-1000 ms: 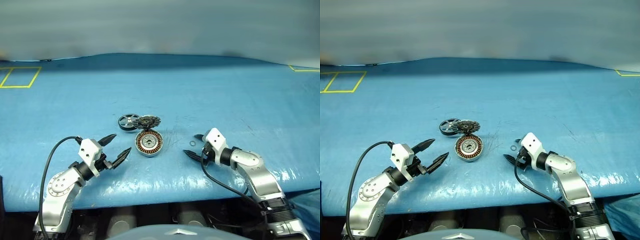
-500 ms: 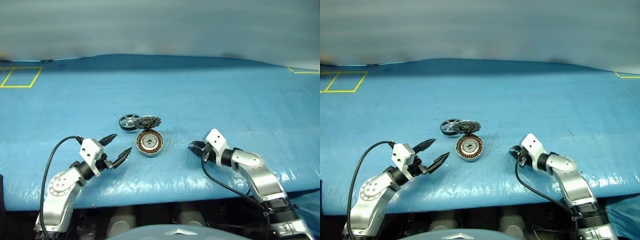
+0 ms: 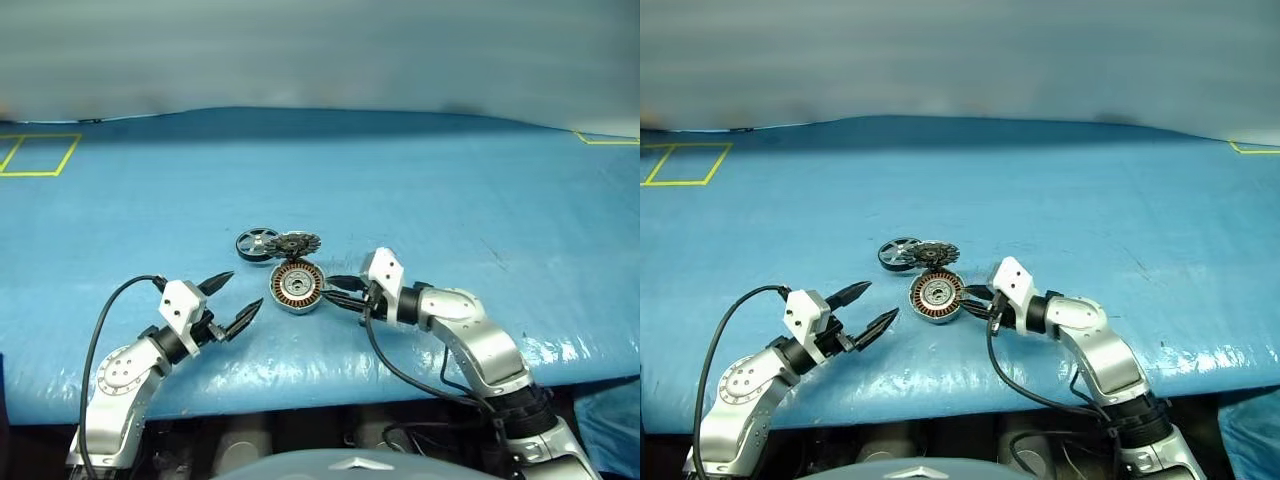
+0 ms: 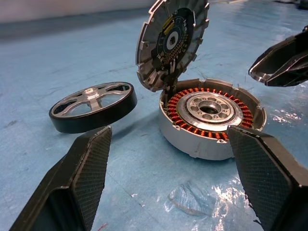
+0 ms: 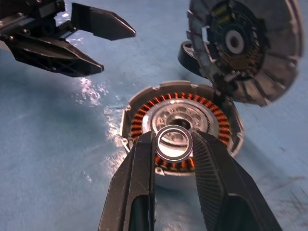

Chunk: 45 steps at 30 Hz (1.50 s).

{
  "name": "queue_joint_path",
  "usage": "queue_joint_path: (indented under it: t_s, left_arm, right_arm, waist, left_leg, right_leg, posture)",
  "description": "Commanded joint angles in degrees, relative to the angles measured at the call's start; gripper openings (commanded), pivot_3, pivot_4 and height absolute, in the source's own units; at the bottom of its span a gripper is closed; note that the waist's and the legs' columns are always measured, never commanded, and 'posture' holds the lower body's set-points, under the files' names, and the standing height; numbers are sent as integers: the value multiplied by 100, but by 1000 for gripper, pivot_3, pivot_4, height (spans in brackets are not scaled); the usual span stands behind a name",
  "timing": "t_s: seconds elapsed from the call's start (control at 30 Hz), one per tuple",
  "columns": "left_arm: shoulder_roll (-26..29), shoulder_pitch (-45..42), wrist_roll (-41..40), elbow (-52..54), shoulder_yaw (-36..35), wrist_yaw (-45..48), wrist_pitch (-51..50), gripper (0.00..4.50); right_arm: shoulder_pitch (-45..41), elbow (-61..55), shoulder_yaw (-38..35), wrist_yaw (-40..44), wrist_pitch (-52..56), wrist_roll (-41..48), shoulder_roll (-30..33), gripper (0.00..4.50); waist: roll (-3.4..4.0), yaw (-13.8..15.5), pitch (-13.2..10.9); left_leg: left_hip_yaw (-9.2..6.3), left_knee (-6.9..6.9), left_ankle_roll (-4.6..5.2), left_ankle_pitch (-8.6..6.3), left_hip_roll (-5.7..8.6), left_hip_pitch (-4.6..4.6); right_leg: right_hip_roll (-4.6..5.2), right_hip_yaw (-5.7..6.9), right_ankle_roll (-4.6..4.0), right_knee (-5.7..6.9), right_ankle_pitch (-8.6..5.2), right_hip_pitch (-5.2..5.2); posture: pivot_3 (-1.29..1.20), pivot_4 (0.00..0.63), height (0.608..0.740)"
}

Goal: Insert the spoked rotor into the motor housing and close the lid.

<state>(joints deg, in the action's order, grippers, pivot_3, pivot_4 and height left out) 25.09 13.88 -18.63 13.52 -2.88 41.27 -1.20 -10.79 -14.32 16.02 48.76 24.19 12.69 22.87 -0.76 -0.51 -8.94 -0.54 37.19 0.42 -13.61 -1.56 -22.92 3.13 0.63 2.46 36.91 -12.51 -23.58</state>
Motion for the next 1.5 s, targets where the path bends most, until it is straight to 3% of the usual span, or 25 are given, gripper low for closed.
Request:
queue_joint_path:
  t_s: [0.03, 0.5, 1.5]
  left_arm:
    - [21, -18, -27, 75, -54, -3, 44, 4074]
    - [-48, 77, 36, 57, -60, -121, 138, 4074]
    - [-75, 144, 79, 44, -29, -256, 169, 4074]
  right_arm:
    - [-182, 3, 158, 39, -131, 10, -103, 1092]
    - [-780, 1385, 418, -62, -754, -408, -509, 1092]
    - [-1006, 1751, 453, -26, -833, -664, -599, 1092]
  waist:
    - [0, 0, 0]
    - [1, -18, 0]
    - [1, -18, 0]
  left_leg:
    - [0, 0, 0, 0, 1, 0]
    - [5, 1, 0, 0, 0, 1]
    - [8, 3, 0, 0, 0, 3]
  right_leg:
    - [1, 0, 0, 0, 0, 0]
    - [-1, -2, 2, 2, 3, -2]
    - [0, -6, 4, 3, 7, -1]
  posture:
    - [0, 150, 740]
    - [0, 150, 740]
    - [0, 150, 740]
